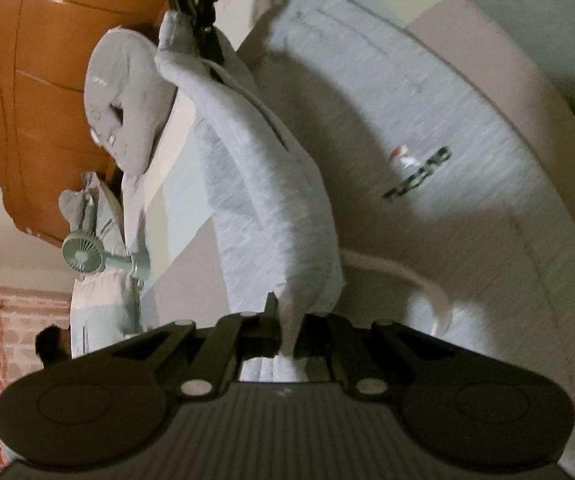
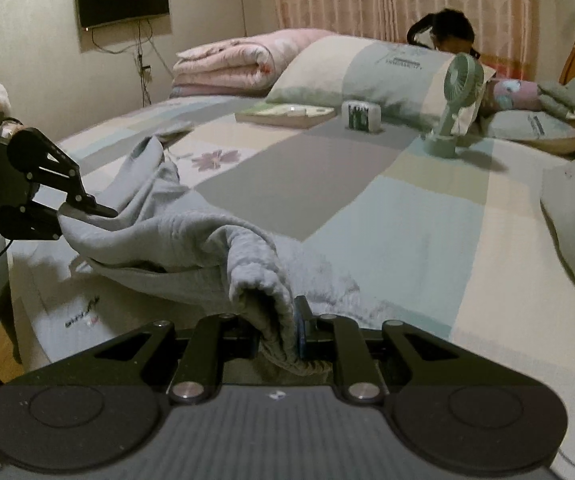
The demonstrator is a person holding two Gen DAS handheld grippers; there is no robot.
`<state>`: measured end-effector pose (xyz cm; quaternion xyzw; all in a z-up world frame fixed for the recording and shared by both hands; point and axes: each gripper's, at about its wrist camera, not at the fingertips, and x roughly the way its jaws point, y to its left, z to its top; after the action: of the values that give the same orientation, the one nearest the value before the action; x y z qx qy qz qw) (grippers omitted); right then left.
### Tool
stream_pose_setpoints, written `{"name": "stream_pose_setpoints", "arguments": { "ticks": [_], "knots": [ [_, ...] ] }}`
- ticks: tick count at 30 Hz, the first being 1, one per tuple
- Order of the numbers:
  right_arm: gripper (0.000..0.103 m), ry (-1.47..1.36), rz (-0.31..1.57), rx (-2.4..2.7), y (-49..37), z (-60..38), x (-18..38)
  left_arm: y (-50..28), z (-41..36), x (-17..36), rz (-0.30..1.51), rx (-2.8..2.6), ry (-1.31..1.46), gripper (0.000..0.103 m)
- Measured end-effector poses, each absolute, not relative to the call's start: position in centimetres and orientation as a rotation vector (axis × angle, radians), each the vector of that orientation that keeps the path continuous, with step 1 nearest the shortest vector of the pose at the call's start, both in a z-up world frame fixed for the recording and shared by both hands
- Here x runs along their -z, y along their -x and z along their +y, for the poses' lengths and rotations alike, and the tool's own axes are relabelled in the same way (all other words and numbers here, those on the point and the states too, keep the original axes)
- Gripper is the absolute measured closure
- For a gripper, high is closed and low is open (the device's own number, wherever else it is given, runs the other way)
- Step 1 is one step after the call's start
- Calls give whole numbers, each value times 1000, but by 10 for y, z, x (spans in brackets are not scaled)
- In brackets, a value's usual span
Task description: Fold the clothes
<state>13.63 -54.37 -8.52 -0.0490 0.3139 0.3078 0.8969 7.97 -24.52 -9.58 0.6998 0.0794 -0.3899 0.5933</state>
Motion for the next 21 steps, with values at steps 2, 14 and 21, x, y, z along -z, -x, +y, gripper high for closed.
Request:
{"name": "stream_pose_setpoints", "arguments": {
  "ticks": [2, 14, 21],
  "knots": [
    [79, 109, 667, -634, -133, -543, 89, -78, -247, 101, 192, 909, -1628, 101],
    [41, 330, 745, -326, -61, -520, 84, -68, -240, 127, 189, 896, -1588, 101],
    [41, 390, 710, -235, -8, -483, 75, -68, -238, 129, 166, 887, -1567, 101]
  ]
}}
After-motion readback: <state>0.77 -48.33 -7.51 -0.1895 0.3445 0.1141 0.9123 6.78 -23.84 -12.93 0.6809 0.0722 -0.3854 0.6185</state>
